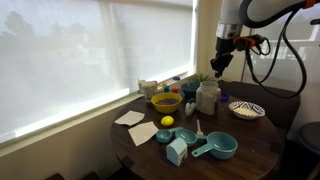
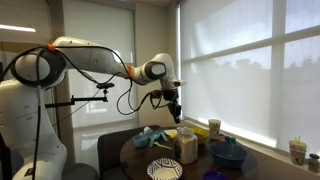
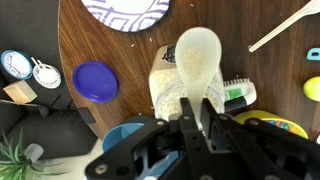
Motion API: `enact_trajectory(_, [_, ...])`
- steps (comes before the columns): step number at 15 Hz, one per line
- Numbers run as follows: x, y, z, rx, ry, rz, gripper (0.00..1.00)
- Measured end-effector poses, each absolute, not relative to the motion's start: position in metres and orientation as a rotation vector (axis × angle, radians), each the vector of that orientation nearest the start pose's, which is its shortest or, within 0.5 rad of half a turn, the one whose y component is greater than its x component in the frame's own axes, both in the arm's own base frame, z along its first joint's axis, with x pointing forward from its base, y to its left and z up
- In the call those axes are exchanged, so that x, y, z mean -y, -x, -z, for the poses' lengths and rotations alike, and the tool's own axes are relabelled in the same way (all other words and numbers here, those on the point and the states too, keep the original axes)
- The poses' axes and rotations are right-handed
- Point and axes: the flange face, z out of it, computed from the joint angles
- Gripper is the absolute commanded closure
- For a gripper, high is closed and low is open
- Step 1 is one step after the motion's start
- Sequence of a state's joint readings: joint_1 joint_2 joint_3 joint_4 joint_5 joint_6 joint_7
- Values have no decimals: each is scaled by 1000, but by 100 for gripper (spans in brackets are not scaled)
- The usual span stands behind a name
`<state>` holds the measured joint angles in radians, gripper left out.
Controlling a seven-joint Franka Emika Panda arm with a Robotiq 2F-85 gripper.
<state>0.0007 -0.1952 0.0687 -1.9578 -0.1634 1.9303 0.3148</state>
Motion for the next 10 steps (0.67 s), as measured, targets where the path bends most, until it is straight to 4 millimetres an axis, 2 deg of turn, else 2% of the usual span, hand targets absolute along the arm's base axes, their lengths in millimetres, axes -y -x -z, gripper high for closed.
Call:
enact_trajectory(4, [-25, -517, -577, -342, 3242, 323, 96])
enact_trajectory(10, [-5, -529, -577, -426, 3179, 443, 96])
